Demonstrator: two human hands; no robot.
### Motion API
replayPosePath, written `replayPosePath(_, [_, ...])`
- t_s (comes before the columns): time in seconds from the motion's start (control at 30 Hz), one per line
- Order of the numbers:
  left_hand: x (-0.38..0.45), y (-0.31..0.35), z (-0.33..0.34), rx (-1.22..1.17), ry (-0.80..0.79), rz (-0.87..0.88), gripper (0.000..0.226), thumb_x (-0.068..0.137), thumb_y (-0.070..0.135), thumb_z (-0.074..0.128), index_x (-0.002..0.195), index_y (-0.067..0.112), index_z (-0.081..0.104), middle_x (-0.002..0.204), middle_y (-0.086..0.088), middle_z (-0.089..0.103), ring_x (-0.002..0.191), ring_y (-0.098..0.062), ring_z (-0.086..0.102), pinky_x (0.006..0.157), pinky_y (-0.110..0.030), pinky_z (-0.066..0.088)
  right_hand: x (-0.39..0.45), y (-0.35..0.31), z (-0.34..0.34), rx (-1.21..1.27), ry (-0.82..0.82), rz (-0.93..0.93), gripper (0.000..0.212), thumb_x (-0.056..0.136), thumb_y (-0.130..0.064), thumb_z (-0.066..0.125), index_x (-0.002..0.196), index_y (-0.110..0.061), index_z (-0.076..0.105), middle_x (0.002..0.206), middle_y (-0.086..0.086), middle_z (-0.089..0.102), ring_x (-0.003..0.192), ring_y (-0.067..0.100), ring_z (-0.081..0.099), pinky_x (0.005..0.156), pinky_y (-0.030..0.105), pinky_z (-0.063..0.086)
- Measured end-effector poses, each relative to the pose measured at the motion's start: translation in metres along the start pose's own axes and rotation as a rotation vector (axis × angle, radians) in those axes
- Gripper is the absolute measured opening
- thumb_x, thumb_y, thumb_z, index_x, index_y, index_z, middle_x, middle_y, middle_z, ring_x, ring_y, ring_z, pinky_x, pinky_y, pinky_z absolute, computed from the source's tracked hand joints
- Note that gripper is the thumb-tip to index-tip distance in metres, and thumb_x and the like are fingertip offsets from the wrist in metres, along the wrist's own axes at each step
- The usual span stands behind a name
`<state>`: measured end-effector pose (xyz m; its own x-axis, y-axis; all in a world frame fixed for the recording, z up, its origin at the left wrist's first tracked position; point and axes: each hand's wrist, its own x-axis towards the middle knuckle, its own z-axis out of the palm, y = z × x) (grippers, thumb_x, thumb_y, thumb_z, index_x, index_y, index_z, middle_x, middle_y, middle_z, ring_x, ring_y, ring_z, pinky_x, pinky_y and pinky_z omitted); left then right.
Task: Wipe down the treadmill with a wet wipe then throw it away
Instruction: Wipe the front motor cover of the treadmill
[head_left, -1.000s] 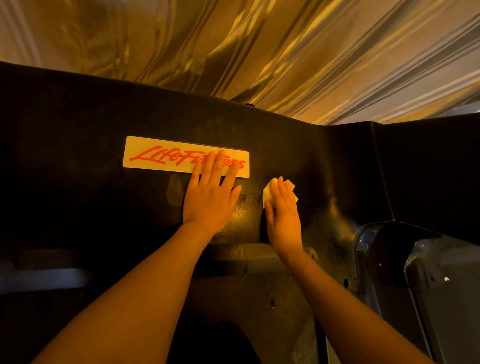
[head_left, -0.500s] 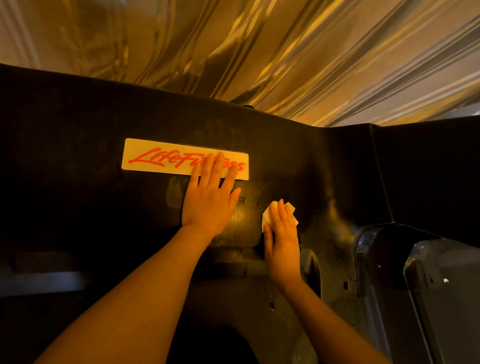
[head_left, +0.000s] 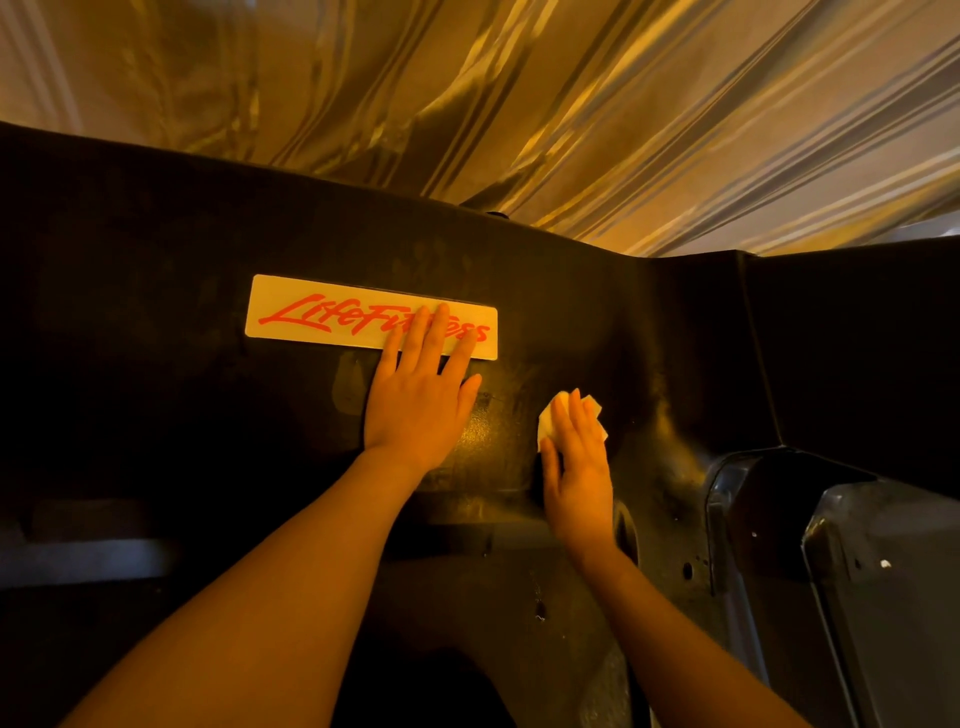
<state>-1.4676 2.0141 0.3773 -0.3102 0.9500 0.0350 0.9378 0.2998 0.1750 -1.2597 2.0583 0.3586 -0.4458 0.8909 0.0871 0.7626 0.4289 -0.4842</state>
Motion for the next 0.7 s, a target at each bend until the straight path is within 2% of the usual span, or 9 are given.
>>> replayPosePath(0.2, [-0.001, 0.000, -0.001, -0.004, 0.013, 0.005, 0.061, 0.099, 0.050, 0.011, 0.155, 0.025, 0.010, 0.163, -0.014, -0.002, 0.150, -0.033, -0.005, 0.120, -0.048, 0.000, -0.039, 0.007, 0.002, 0.002, -0.010, 0.009, 0.053, 0.102, -0.036, 0.038, 0.152, -0.022, 0.027, 0.161, -0.004, 0.018, 0.150, 0.011, 0.010, 0.120, 0.032, 0.015])
replayPosePath(0.33, [0.000, 0.000, 0.000, -0.003, 0.010, 0.004, 0.062, 0.099, 0.050, 0.011, 0.155, 0.025, 0.011, 0.163, -0.014, -0.002, 0.150, -0.033, -0.005, 0.120, -0.048, -0.001, -0.027, 0.006, -0.002, -0.001, -0.017, 0.001, 0.054, 0.102, -0.035, 0.039, 0.152, -0.020, 0.027, 0.161, -0.004, 0.018, 0.150, 0.011, 0.008, 0.119, 0.021, 0.008])
replayPosePath(0.5, [-0.001, 0.000, -0.001, 0.000, 0.007, 0.004, 0.062, 0.099, 0.050, 0.010, 0.155, 0.025, 0.009, 0.163, -0.014, -0.003, 0.150, -0.033, -0.006, 0.120, -0.048, -0.002, 0.016, 0.010, -0.010, -0.009, -0.016, 0.024, 0.053, 0.102, -0.020, 0.048, 0.151, -0.016, 0.030, 0.159, 0.000, 0.020, 0.148, 0.015, 0.011, 0.119, 0.031, 0.015])
replayPosePath(0.7, [-0.001, 0.000, -0.001, -0.001, -0.001, 0.004, 0.061, 0.100, 0.050, 0.012, 0.155, 0.025, 0.009, 0.163, -0.014, -0.004, 0.150, -0.033, -0.007, 0.121, -0.048, 0.000, 0.035, 0.014, -0.015, -0.018, -0.023, 0.022, 0.052, 0.102, -0.023, 0.047, 0.151, -0.017, 0.031, 0.160, 0.001, 0.022, 0.147, 0.013, 0.011, 0.117, 0.027, 0.016])
